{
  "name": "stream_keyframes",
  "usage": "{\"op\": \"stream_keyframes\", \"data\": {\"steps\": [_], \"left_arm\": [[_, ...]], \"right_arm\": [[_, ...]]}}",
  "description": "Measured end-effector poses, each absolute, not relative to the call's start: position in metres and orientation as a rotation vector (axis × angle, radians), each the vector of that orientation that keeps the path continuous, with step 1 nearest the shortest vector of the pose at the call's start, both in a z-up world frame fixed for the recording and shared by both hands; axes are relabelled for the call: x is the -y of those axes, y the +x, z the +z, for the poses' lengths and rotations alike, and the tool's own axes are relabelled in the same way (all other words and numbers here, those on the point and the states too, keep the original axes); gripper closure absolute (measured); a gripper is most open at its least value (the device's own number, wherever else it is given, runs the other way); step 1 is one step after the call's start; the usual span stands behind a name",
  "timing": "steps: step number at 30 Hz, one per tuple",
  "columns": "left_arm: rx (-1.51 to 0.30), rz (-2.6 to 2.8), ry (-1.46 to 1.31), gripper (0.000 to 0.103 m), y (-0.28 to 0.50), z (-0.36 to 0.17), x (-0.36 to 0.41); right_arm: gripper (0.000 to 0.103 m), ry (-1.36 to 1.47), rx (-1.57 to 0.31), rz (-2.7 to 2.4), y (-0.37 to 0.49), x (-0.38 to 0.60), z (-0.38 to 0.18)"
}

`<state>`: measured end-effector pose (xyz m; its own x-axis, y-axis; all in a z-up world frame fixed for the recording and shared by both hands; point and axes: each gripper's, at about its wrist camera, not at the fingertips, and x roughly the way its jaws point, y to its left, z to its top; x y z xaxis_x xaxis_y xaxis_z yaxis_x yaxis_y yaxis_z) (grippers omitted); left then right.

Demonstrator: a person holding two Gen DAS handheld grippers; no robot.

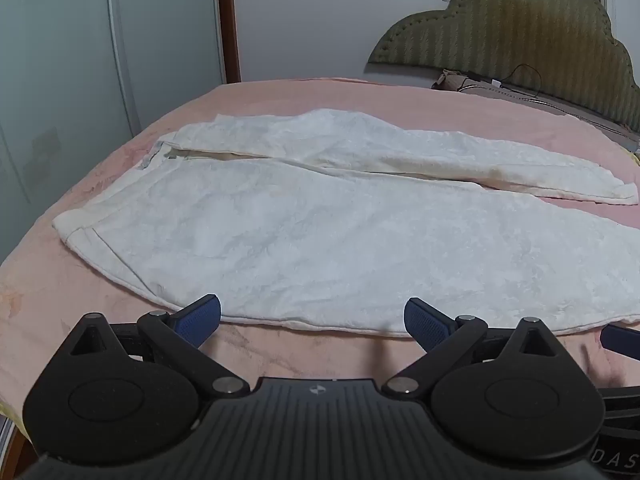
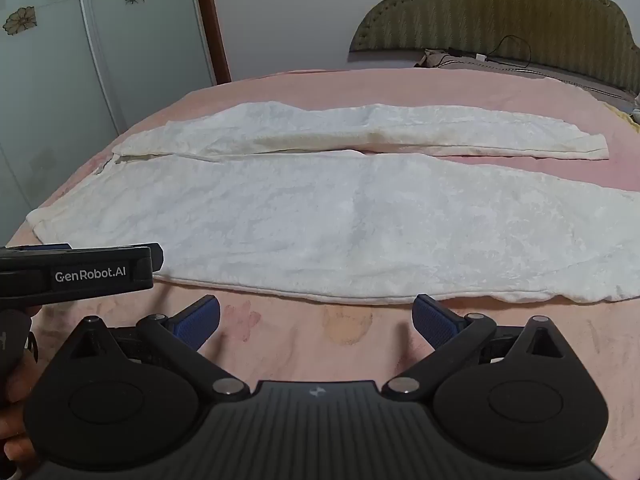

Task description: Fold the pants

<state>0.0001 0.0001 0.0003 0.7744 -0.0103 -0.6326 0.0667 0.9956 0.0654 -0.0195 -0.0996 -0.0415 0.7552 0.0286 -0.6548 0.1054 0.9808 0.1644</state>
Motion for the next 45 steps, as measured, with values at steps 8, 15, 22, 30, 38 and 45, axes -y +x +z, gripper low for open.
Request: {"op": "stream_keyframes", "data": {"steps": [8,15,22,30,38,45], "left_arm": [[-0.691,-0.026,0.09,0.003,-0.0002,-0.0041,-0.0012],[-0.684,-0.031,0.064,0.003,-0.0047,-0.0024,-0.0072],[-0.672,-0.016,0.099,0.003,-0.0075,-0.0027,-0.0039],[-0.684,0.001,0.102,0.003,-0.0058,-0.0022,-0.006],[-0.689,-0.003,0.106,0.003,-0.0039,-0.0031,-0.0069],[-0.695,-0.007,0.109,0.003,-0.0048,-0.0054,-0.0055]], "right_arm": [[0.0,0.192,-0.719,-0.049,-0.0189,0.0972,-0.0443],[0.0,0.192,-0.73,-0.079,-0.0167,0.0994,-0.0482],[0.0,0.203,-0.737,-0.101,-0.0166,0.1037,-0.0489],[0.0,0.209,-0.742,-0.094,-0.0156,0.1053,-0.0503],[0.0,0.209,-0.742,-0.081,-0.0156,0.1042,-0.0497],[0.0,0.21,-0.739,-0.063,-0.0169,0.102,-0.0488]]}}
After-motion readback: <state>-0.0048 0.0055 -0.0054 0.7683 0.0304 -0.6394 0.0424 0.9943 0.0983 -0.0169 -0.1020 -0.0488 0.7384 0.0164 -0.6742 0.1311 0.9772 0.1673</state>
